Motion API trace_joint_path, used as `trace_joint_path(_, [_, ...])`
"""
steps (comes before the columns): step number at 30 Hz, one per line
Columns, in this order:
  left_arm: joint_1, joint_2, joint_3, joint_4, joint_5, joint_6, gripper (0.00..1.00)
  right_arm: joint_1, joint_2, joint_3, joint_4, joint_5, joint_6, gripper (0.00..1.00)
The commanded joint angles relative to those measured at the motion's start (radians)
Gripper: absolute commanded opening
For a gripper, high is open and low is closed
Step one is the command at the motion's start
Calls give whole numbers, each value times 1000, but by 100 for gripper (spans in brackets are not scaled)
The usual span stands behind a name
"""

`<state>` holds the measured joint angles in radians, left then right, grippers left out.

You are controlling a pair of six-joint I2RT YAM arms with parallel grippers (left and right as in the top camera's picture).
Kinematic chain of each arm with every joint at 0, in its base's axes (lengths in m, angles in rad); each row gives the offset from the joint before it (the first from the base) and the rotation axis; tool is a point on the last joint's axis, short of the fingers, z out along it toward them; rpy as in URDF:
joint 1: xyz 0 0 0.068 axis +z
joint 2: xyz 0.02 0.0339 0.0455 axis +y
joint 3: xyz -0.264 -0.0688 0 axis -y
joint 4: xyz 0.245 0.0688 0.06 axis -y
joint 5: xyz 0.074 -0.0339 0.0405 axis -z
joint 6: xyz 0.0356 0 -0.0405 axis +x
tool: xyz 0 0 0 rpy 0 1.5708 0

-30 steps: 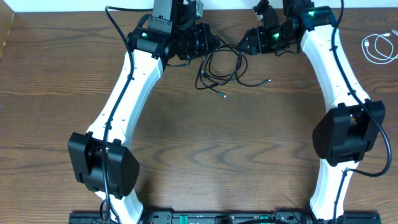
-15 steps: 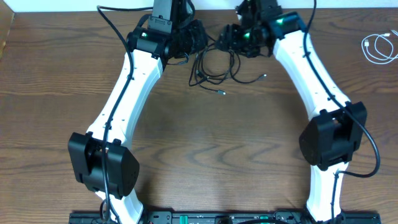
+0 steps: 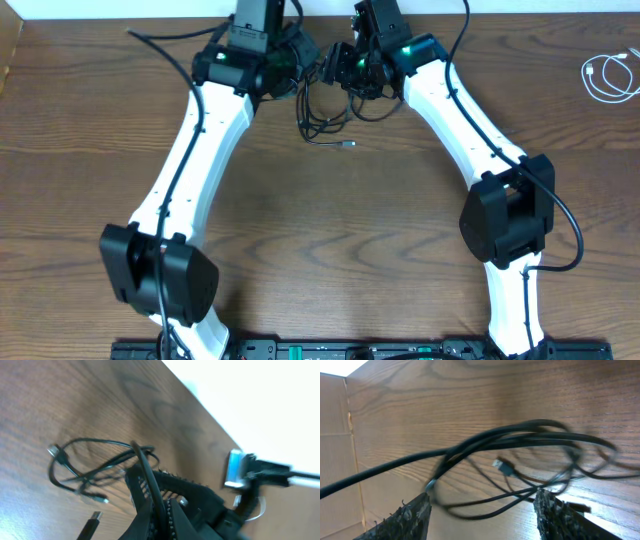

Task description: Untangle cables

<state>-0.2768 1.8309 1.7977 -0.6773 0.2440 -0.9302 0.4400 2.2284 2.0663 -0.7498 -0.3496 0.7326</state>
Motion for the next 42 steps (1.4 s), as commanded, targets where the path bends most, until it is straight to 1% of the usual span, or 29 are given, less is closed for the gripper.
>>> trace_joint_path(1, [12,-54,41,-3,-7,-187,7,2,11,0,41,-40,22,63])
trace_joint_path(4, [12,-58,41,-1,39,-237,7,1,31,0,98,-97,22,62])
trace_joint_path(6, [12,-58,41,3,68,-239,8,2,50,0,144,-165,22,60])
trace_joint_path(9, [12,-58,41,2,70,-238,7,2,76,0,207,-273,11,56])
trace_joint_path(11, [12,-58,41,2,70,-238,7,3,84,0,244,-336,2,55])
trace_joint_path(15, [12,-58,41,7,70,-239,8,6,99,0,237,-338,4,55])
trace_joint_path(19, [12,-58,41,13,86,-253,7,6,131,0,250,-341,38,53])
trace_joint_path(25, [12,-58,41,13,88,-254,8,14,155,0,309,-386,49,49])
trace_joint_path(27, [12,-58,41,14,87,-254,7,20,155,0,312,-381,48,44])
trace_joint_path(29, [13,-58,41,13,80,-251,7,20,155,0,311,-380,48,32])
trace_joint_path(30, [15,-58,41,13,78,-235,7,18,155,0,307,-379,44,23])
trace_joint_path(31, [21,-58,41,13,76,-195,7,12,155,0,299,-379,26,3])
trace_joint_path(32, [26,-58,41,12,77,-165,8,6,154,0,289,-379,6,1])
trace_joint_path(33, [40,-58,41,2,76,-104,8,-6,153,0,261,-379,-30,1])
trace_joint_path(37, [94,-58,41,-59,57,68,8,-55,136,0,122,-358,-136,1])
trace_joint_path(41, [163,-58,40,-143,28,222,8,-112,96,0,-17,-290,-252,1])
trace_joint_path(42, [196,-58,39,-177,28,299,8,-146,66,0,-78,-232,-292,1])
